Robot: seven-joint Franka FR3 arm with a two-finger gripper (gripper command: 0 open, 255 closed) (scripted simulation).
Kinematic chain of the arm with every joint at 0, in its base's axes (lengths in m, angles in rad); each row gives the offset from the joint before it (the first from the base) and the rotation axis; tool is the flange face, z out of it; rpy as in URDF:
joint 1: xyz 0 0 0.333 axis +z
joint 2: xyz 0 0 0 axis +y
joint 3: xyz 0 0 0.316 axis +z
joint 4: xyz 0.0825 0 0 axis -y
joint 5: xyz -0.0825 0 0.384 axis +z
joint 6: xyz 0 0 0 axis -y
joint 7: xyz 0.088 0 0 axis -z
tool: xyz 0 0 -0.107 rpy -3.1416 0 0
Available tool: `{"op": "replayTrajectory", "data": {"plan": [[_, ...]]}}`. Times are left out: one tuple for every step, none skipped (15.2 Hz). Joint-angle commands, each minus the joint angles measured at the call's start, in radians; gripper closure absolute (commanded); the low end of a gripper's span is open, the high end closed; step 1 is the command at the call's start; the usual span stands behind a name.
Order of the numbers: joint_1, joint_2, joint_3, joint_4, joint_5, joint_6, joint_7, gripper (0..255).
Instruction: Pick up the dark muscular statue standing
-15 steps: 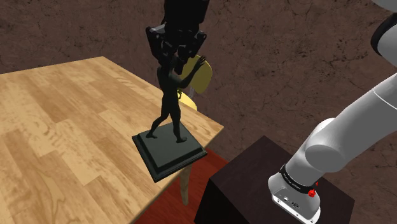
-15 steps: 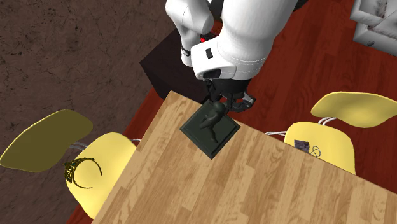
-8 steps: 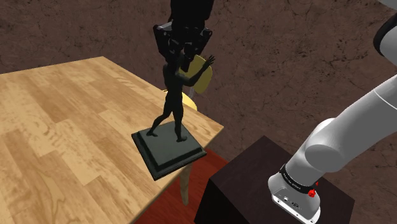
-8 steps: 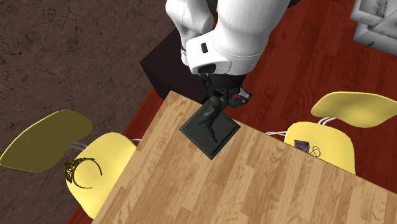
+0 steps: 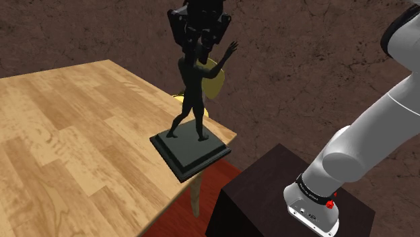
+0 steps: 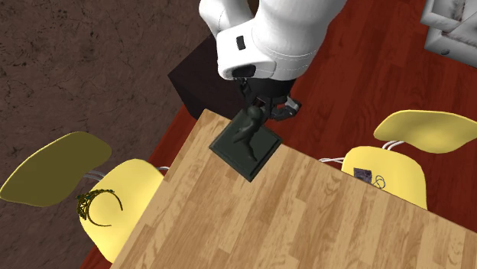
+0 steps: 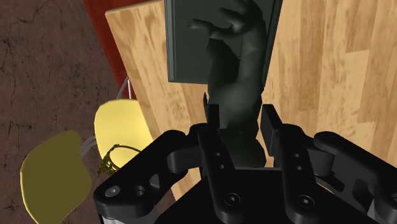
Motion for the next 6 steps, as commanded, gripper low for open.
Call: {"op": "replayTrajectory", "data": {"plan": [[0.001, 0.02, 0.009, 0.044, -0.014, -0.029, 0.009, 255], [0.002, 0.032, 0.014, 0.069, -0.023, -0.046, 0.014, 255], [0.004, 0.045, 0.02, 0.095, -0.032, -0.062, 0.02, 255], [0.007, 0.059, 0.027, 0.121, -0.042, -0.08, 0.026, 255], [0.007, 0.061, 0.028, 0.125, -0.044, -0.082, 0.027, 255], [0.007, 0.061, 0.028, 0.125, -0.044, -0.082, 0.027, 255]]}}
